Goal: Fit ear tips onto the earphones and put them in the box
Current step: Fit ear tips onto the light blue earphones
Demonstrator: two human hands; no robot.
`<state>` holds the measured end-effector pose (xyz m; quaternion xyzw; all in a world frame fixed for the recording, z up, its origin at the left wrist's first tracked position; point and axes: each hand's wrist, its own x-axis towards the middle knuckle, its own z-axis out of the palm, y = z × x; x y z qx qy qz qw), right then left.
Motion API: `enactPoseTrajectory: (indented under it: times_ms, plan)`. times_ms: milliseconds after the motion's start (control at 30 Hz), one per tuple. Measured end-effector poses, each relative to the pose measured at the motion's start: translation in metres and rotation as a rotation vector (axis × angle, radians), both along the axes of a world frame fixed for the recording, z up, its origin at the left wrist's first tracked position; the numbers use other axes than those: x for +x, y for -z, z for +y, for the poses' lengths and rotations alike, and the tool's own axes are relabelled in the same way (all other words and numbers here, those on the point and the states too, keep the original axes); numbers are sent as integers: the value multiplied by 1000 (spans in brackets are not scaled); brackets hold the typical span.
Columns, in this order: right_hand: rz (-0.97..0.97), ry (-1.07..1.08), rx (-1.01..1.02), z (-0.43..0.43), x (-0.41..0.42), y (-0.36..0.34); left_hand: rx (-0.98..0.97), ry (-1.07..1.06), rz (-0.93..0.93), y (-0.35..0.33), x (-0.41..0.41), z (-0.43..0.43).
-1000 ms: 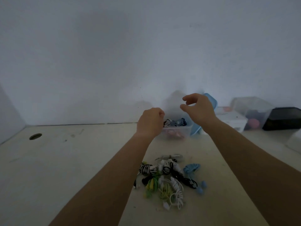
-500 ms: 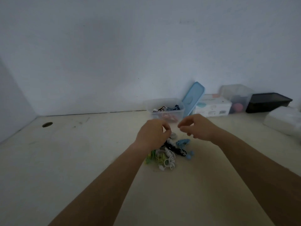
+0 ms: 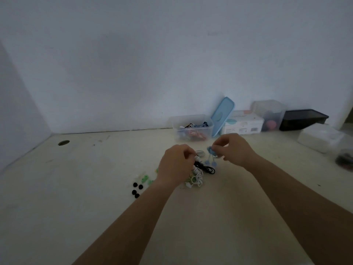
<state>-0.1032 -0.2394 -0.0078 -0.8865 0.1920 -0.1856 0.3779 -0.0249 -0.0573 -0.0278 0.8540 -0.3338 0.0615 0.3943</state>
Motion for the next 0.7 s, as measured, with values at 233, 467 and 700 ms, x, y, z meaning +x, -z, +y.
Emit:
enactPoseTrajectory:
  times_ms: [233,467,700]
  plan:
    - [-209,-81,548,21,-3,-34,-279,0,481,-3,-10,10]
    - [-194,-254,707,70,0,-33,-775,285,1292,-27,-23,49]
    - [-137,-332,589,109,-4,-16,-781,338,1281,-17,-27,102]
